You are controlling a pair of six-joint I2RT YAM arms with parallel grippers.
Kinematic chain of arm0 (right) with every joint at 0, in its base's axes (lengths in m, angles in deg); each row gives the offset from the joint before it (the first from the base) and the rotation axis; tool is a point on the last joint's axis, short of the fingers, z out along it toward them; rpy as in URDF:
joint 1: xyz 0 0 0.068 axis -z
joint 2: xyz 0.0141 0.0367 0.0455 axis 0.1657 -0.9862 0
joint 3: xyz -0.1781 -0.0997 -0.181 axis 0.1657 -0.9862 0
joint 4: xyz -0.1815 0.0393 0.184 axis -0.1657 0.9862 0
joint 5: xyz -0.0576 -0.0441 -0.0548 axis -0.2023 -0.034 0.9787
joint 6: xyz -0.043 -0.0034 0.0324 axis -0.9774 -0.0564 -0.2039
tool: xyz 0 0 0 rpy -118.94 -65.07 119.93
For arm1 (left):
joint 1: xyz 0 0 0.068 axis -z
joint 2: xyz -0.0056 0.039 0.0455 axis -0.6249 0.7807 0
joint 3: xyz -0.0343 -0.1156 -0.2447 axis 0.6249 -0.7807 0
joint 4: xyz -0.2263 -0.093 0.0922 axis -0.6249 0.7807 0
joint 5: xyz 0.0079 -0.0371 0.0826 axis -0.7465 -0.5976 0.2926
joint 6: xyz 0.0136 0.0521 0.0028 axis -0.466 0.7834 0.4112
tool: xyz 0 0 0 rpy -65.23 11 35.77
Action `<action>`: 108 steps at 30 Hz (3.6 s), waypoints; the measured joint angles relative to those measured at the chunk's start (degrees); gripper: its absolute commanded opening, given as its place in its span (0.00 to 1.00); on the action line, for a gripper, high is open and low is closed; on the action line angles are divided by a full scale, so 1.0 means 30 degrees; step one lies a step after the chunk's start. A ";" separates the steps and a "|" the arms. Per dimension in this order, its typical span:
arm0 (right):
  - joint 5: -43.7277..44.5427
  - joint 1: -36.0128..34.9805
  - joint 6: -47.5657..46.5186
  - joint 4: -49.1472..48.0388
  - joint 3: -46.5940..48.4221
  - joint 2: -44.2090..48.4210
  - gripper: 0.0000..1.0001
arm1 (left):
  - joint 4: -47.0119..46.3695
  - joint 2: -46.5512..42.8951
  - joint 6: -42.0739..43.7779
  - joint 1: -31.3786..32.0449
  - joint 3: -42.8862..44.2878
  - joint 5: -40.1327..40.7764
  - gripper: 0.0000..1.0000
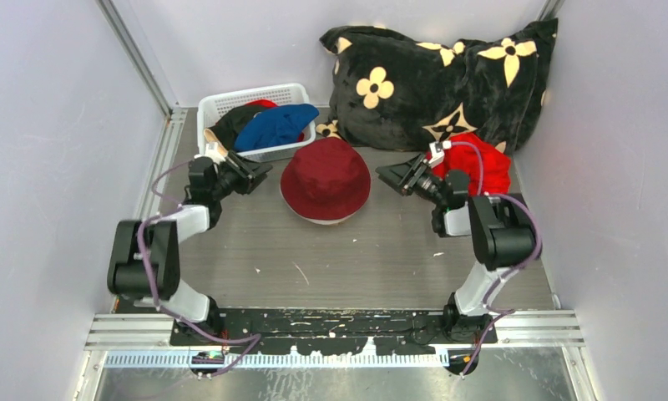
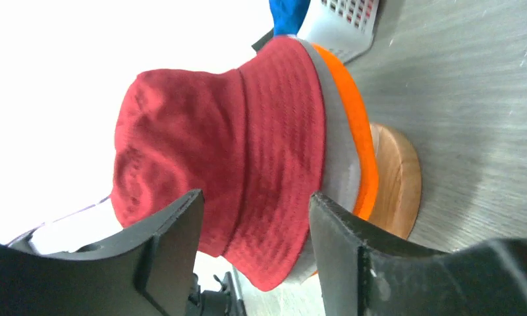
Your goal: Stack the hats
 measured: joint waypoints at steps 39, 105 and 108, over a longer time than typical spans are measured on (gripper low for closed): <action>0.4291 0.0627 -1.1854 1.9795 0.5122 0.7526 0.77 | 1.0418 0.8575 1.1730 0.2273 1.5708 0.7978 0.58; 0.3570 0.0627 -1.1540 1.9336 0.4313 1.1191 0.77 | 2.3234 0.1894 1.2036 0.3606 3.1962 0.4932 0.00; 0.3504 0.0627 -1.1548 1.9438 0.3934 1.1956 0.77 | 2.4174 0.0918 1.1533 0.3789 3.1387 0.4466 0.00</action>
